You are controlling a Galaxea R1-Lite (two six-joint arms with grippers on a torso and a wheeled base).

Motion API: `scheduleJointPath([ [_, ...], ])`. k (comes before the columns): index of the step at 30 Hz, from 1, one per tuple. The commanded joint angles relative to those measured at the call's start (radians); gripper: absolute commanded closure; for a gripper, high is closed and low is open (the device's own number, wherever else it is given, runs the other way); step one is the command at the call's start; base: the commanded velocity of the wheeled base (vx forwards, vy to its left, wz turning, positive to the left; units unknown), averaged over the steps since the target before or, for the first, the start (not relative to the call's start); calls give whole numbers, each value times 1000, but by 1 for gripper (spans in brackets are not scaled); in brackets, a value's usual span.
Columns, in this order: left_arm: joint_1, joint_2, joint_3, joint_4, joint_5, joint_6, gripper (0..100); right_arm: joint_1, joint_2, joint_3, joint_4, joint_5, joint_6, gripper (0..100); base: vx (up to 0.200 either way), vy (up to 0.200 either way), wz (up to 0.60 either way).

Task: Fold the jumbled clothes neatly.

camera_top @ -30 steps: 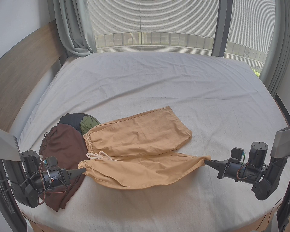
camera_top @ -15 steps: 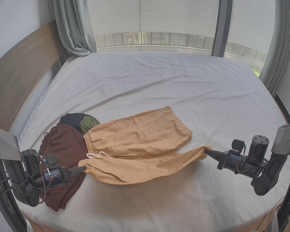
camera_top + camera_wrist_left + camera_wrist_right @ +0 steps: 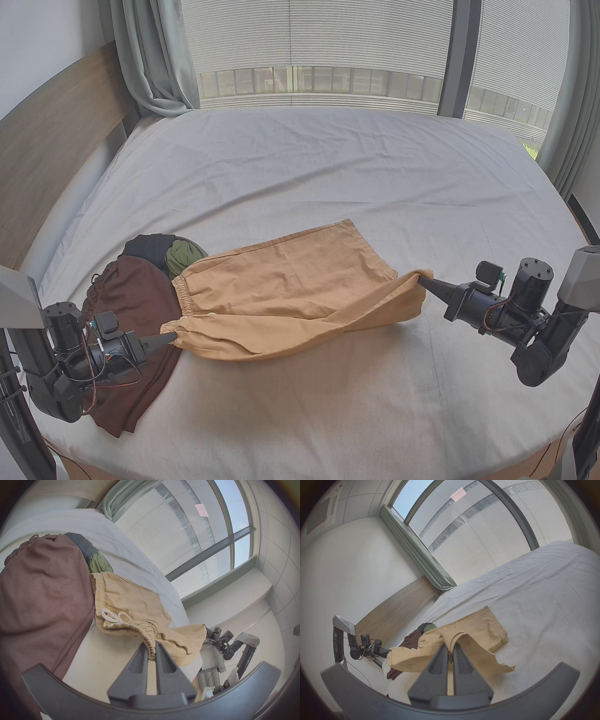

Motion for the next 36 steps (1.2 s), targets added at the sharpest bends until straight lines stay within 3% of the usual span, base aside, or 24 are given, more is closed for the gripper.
scheduleJointPath([
  [1,-33,2,-24,-1,57,-18,100,-3,4,-44,39,0,1,100,0,0,0],
  [9,-46,0,-47,-1,103,-55,100,-3,9,-129,97,-4,11,100,0,0,0],
  [12,-43,8,-47,-1,112,-55,100,-2,19,-165,120,-35,14,100,0,0,0],
  [28,-37,11,-68,-2,152,-76,100,-3,76,-339,227,-37,27,100,0,0,0],
  [36,-41,13,-108,-2,209,-146,100,-2,93,-449,320,-37,27,100,0,0,0],
])
